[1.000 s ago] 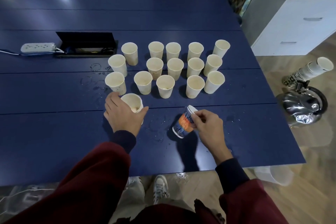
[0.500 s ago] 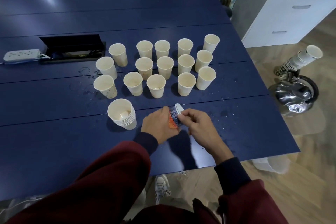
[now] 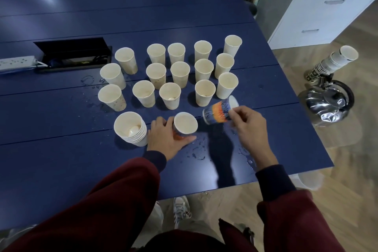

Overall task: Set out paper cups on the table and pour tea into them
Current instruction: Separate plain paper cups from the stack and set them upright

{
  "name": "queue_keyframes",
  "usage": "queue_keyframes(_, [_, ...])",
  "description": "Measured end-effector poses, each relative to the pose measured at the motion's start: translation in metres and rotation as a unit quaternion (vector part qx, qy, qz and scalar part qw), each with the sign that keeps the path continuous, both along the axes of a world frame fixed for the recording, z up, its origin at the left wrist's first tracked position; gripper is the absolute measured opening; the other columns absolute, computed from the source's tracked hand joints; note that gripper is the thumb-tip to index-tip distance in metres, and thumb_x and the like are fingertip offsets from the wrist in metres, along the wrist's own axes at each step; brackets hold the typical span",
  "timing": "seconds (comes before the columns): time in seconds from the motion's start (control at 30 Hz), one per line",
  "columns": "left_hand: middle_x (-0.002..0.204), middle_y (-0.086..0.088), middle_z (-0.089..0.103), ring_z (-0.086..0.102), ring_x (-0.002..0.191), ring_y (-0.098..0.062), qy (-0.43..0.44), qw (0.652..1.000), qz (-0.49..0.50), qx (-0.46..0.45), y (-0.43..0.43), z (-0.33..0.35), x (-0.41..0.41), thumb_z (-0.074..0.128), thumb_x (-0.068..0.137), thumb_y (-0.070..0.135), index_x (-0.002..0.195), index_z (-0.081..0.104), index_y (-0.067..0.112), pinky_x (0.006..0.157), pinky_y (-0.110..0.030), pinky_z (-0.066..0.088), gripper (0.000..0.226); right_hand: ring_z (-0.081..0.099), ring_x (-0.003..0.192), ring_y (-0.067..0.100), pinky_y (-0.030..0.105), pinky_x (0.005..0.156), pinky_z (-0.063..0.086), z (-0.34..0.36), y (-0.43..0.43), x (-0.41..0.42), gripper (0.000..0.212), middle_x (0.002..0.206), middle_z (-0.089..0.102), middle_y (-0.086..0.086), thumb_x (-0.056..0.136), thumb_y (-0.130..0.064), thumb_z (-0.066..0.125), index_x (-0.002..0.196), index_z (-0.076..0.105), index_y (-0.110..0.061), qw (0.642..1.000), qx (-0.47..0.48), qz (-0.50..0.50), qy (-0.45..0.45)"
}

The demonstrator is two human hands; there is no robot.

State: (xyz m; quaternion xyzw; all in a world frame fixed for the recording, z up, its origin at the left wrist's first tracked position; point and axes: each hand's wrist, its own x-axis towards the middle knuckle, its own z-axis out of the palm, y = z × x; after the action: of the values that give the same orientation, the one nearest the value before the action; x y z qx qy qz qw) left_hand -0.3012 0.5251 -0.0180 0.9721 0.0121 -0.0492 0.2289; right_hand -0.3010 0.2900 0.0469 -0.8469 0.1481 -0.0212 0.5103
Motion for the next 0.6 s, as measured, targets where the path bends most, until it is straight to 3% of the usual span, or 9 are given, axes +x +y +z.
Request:
queue_keyframes(0.03, [0.109,-0.004,0.046,0.046,0.108,-0.029,0.008,1.000,0.017,-0.024,0.000,0.001,0.003,0.067,0.064,0.080,0.121,0.051,0.022,0.090,-0.042,0.043,0.083,0.060,0.063,0.010,0.015,0.060,0.046,-0.003,-0.004,0.005,0.015,0.077,0.071,0.006,0.099,-0.020,0.062,0.092,0.073,-0.012,0.998,-0.057,-0.002,0.000])
queue_keyframes(0.13, [0.111,-0.002,0.048,0.051,0.112,-0.026,0.052,0.987,0.072,-0.137,-0.007,0.002,0.014,0.078,0.061,0.071,0.123,0.053,0.023,0.098,-0.042,0.045,0.082,0.065,0.083,0.026,0.027,0.070,0.043,-0.016,-0.011,0.017,0.018,0.092,0.075,0.009,0.100,-0.021,0.060,0.105,0.074,-0.012,0.985,-0.169,0.015,0.022])
queue_keyframes(0.3, [0.115,0.003,0.063,0.060,0.108,-0.020,0.063,0.958,0.106,-0.260,-0.024,-0.006,0.022,0.094,0.056,0.044,0.120,0.056,0.025,0.092,-0.036,0.048,0.077,0.065,0.100,0.039,0.038,0.082,0.051,-0.028,-0.005,0.021,0.031,0.105,0.072,0.019,0.100,-0.019,0.057,0.129,0.066,-0.015,0.965,-0.237,0.081,0.078])
queue_keyframes(0.37, [0.120,0.002,0.062,0.058,0.109,-0.019,0.080,0.958,0.094,-0.259,-0.025,-0.009,0.024,0.095,0.055,0.038,0.123,0.052,0.024,0.092,-0.033,0.046,0.082,0.065,0.100,0.039,0.036,0.078,0.049,-0.027,-0.003,0.019,0.033,0.107,0.071,0.018,0.098,-0.012,0.058,0.130,0.063,-0.013,0.969,-0.224,0.082,0.065])
queue_keyframes(0.47, [0.125,-0.004,0.052,0.055,0.111,-0.024,0.110,0.960,0.105,-0.233,-0.021,-0.016,0.024,0.096,0.052,0.036,0.125,0.045,0.018,0.096,-0.040,0.047,0.091,0.067,0.094,0.034,0.038,0.080,0.054,-0.027,0.003,0.013,0.030,0.109,0.072,0.010,0.095,-0.007,0.059,0.124,0.066,-0.014,0.978,-0.199,0.051,-0.028])
queue_keyframes(0.6, [0.123,-0.013,0.052,0.059,0.101,-0.027,0.146,0.955,0.155,-0.206,-0.001,-0.031,0.002,0.090,0.066,0.025,0.126,0.046,0.007,0.091,-0.037,0.050,0.076,0.068,0.092,0.026,0.043,0.082,0.056,-0.026,0.018,0.007,0.023,0.111,0.072,0.003,0.094,-0.006,0.061,0.115,0.070,-0.012,0.978,-0.184,0.020,-0.095])
